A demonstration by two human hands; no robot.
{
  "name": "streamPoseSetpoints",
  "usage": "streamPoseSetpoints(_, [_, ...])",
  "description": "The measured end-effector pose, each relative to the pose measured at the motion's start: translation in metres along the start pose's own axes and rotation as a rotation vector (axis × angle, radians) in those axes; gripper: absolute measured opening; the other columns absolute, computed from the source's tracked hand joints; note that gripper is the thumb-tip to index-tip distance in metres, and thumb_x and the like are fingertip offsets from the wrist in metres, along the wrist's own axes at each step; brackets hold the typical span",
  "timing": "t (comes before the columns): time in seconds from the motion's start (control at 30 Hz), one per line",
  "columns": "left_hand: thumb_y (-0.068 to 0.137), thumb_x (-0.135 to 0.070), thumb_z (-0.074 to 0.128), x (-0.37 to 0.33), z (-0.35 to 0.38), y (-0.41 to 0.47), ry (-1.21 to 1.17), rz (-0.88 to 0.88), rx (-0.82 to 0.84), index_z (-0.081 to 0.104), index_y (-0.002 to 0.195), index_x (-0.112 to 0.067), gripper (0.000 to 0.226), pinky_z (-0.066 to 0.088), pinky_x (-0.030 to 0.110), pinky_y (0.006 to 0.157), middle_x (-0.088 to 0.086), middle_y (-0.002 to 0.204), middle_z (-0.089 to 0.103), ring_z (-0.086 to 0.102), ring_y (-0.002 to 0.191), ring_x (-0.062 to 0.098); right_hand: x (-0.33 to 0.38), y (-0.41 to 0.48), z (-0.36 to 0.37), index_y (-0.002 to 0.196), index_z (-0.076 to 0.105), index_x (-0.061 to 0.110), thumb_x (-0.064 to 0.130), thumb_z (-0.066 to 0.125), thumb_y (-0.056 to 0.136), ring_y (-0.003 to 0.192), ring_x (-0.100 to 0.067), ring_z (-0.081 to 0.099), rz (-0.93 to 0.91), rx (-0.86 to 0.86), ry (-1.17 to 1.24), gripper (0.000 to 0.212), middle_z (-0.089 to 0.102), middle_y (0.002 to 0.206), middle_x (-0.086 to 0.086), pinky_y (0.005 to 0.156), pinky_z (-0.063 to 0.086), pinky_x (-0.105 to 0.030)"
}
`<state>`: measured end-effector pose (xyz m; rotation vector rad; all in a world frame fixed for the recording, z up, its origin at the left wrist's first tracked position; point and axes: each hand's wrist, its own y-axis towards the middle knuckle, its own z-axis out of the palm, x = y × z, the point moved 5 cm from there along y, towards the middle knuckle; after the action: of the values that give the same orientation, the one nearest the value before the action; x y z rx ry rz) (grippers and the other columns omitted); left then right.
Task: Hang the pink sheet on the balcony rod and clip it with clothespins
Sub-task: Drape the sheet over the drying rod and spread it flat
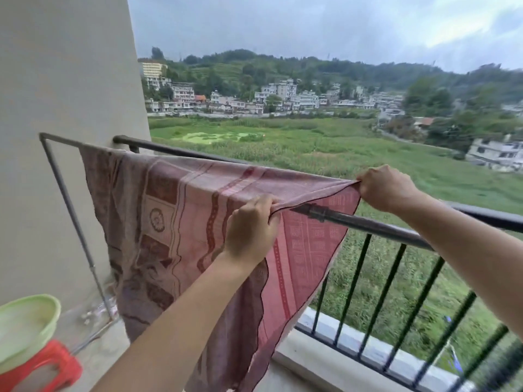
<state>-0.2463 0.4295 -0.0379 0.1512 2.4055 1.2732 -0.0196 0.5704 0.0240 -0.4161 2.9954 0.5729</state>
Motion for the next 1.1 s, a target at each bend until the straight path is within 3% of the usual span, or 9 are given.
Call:
streamPoseSetpoints(0.13, [0.081, -0.017, 0.072, -0.046, -0.010, 0.005, 0.021, -0.029, -0.089, 0.070, 0.092, -0.016, 0.011, 0.047, 0.024, 0.058, -0.001, 0.076, 0.074, 0.070, 0.069, 0.023, -0.029, -0.025, -0.013, 0.094, 0.066, 0.013, 0.031, 0.049, 0.100, 0.071, -0.032, 0.062, -0.053, -0.110, 0.048, 0.026, 0.065, 0.081, -0.012, 0.063, 0.051, -0.038])
streamPoseSetpoints(0.23, [0.081, -0.014, 0.074, -0.091, -0.022, 0.003, -0.031, -0.013, -0.246, 0.068, 0.089, -0.014, 0.010, 0.041, 0.010, 0.058, -0.018, 0.061, 0.057, 0.057, 0.057, -0.004, -0.060, -0.045, -0.032, 0.093, 0.063, 0.008, 0.027, 0.050, 0.100, 0.063, -0.033, 0.059, -0.110, -0.339, 0.172, 0.023, 0.066, 0.078, -0.017, 0.059, 0.046, -0.037])
streamPoseSetpoints(0.37, [0.084, -0.011, 0.067, -0.170, -0.015, -0.010, -0.159, 0.102, -0.459, 0.063, 0.088, -0.013, 0.005, 0.043, 0.019, 0.061, -0.022, 0.053, 0.032, 0.041, 0.050, -0.006, -0.126, -0.077, -0.061, 0.099, 0.060, 0.006, 0.024, 0.041, 0.102, 0.064, -0.034, 0.061, -0.097, -0.665, 0.440, 0.026, 0.067, 0.081, -0.020, 0.057, 0.035, -0.032])
streamPoseSetpoints(0.43, [0.084, -0.010, 0.067, -0.206, 0.010, -0.016, -0.151, 0.048, -0.402, 0.063, 0.083, -0.011, 0.005, 0.034, 0.007, 0.055, -0.022, 0.052, 0.035, 0.046, 0.050, -0.005, -0.164, -0.075, -0.056, 0.096, 0.063, 0.011, 0.028, 0.043, 0.103, 0.060, -0.027, 0.057, -0.084, -0.433, 0.389, 0.027, 0.065, 0.077, -0.010, 0.055, 0.038, -0.029])
streamPoseSetpoints(0.53, [0.086, -0.013, 0.066, -0.236, 0.082, -0.046, -0.139, -0.234, 0.102, 0.062, 0.078, -0.008, 0.010, 0.045, 0.030, 0.055, -0.007, 0.057, 0.055, 0.060, 0.060, 0.015, -0.222, -0.094, -0.017, 0.107, 0.071, 0.023, 0.021, 0.048, 0.103, 0.059, -0.015, 0.061, -0.109, 0.248, 0.239, 0.023, 0.068, 0.073, -0.001, 0.050, 0.044, -0.023])
streamPoseSetpoints(0.6, [0.088, -0.017, 0.067, -0.259, 0.110, -0.072, -0.114, -0.256, 0.247, 0.060, 0.076, -0.012, 0.014, 0.038, 0.029, 0.054, -0.008, 0.056, 0.055, 0.056, 0.056, 0.008, -0.260, -0.114, -0.005, 0.110, 0.072, 0.029, 0.021, 0.050, 0.102, 0.059, -0.011, 0.062, -0.115, 0.300, 0.146, 0.024, 0.067, 0.069, 0.004, 0.046, 0.040, -0.019])
streamPoseSetpoints(0.73, [0.093, -0.027, 0.065, -0.331, 0.120, -0.069, -0.213, -0.086, 0.172, 0.058, 0.081, -0.015, 0.019, 0.029, 0.017, 0.046, -0.014, 0.053, 0.050, 0.048, 0.048, 0.004, -0.326, -0.140, -0.012, 0.110, 0.072, 0.035, 0.025, 0.050, 0.100, 0.071, -0.021, 0.060, -0.033, 0.100, 0.107, 0.027, 0.063, 0.073, 0.007, 0.053, 0.037, -0.023])
streamPoseSetpoints(0.93, [0.098, -0.017, 0.057, -0.453, 0.108, -0.054, -0.484, 0.234, -0.006, 0.057, 0.090, -0.009, 0.012, 0.032, 0.017, 0.042, -0.011, 0.066, 0.056, 0.046, 0.045, 0.006, -0.390, -0.189, -0.068, 0.120, 0.068, 0.028, 0.029, 0.048, 0.097, 0.080, -0.035, 0.069, -0.031, -0.607, 0.329, 0.031, 0.075, 0.097, -0.013, 0.062, 0.042, -0.029])
streamPoseSetpoints(1.1, [0.092, -0.024, 0.064, -0.487, 0.145, -0.087, -0.619, 0.134, 0.250, 0.058, 0.079, -0.017, 0.016, 0.044, 0.030, 0.049, -0.011, 0.056, 0.051, 0.046, 0.048, 0.008, -0.448, -0.241, -0.037, 0.124, 0.067, 0.042, 0.038, 0.051, 0.099, 0.088, -0.029, 0.062, 0.195, 0.145, 0.056, 0.030, 0.069, 0.113, -0.006, 0.072, 0.053, -0.032])
